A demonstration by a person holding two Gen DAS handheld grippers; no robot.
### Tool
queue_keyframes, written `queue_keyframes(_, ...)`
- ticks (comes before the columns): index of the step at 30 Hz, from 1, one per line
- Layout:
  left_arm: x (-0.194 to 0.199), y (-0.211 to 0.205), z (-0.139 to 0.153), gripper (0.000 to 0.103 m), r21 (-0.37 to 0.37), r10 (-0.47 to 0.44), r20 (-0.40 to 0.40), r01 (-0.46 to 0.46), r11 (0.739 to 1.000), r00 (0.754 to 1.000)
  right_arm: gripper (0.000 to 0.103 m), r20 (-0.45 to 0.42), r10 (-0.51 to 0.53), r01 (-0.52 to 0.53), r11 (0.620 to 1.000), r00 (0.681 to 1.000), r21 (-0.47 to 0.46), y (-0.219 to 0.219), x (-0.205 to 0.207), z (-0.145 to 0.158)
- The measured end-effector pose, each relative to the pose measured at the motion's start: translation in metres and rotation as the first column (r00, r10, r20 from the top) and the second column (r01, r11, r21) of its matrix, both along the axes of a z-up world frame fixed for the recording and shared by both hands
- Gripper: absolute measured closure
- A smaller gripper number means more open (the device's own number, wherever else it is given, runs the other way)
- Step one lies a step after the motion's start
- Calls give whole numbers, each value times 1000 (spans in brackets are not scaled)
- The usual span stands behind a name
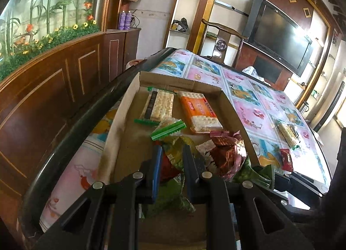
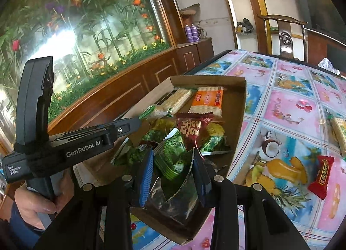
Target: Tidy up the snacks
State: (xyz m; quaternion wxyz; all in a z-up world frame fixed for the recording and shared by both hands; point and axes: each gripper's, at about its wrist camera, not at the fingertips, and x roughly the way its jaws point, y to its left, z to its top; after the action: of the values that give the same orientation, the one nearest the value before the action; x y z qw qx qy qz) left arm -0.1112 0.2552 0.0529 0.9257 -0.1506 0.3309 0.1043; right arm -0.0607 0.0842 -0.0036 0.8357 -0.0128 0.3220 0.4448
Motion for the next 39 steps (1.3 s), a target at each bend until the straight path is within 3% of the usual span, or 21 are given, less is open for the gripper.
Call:
queue_keyframes(5, 2, -2, -1, 84, -1, -6, -2, 6, 1000, 1000, 64, -4, -3, 3, 1000, 1000, 1, 1, 0, 0)
queue_keyframes(7, 2, -3, 3, 84, -8, -17, 7, 17, 1000, 1000, 64, 2, -22, 22, 998, 1000, 54, -11, 0, 7)
queue_keyframes(10, 5, -10, 17, 84, -25, -48, 25, 49, 998, 999, 65, 39, -108, 103, 988, 993, 117, -36, 6, 21)
queue_keyframes(14, 19, -47, 33, 84, -10, -157, 24, 157, 987, 987, 65, 26, -237, 231, 962, 971, 143, -77, 28, 28)
queue_keyframes(17, 38, -90, 39, 82, -37, -280, 13, 280, 959, 960, 65, -27, -345, 345, 925, 938, 161, -117, 51, 27)
queue_keyframes(21, 69, -153, 29, 71, -78, -416, -37, 413, 908, 908, 65, -51, -487, 488, 856, 872, 170, -174, 67, 26)
queue_keyframes(24, 89, -187, 15, 71, -73, -464, -84, 459, 885, 882, 65, -86, -547, 553, 813, 833, 181, -205, 72, 24)
queue_keyframes(26, 105, -202, 3, 71, -63, -462, -126, 458, 887, 878, 65, -110, -561, 571, 799, 820, 188, -215, 75, 23)
queue_keyframes(30, 130, -226, -22, 71, -107, -500, -203, 488, 866, 842, 65, -117, -563, 574, 793, 818, 203, -221, 73, 27)
queue_keyframes(33, 140, -237, -32, 72, -71, -485, -237, 483, 873, 842, 65, -111, -558, 568, 795, 822, 211, -220, 72, 28)
queue_keyframes(35, 143, -240, -37, 74, -85, -490, -246, 485, 871, 836, 65, -108, -560, 569, 794, 822, 214, -221, 71, 28)
queue_keyframes(37, 144, -242, -37, 84, -41, -461, -246, 466, 884, 852, 65, -109, -562, 571, 792, 820, 216, -221, 71, 27)
queue_keyframes(39, 143, -240, -38, 85, -38, -448, -240, 453, 891, 861, 65, -112, -566, 576, 789, 817, 214, -221, 71, 26)
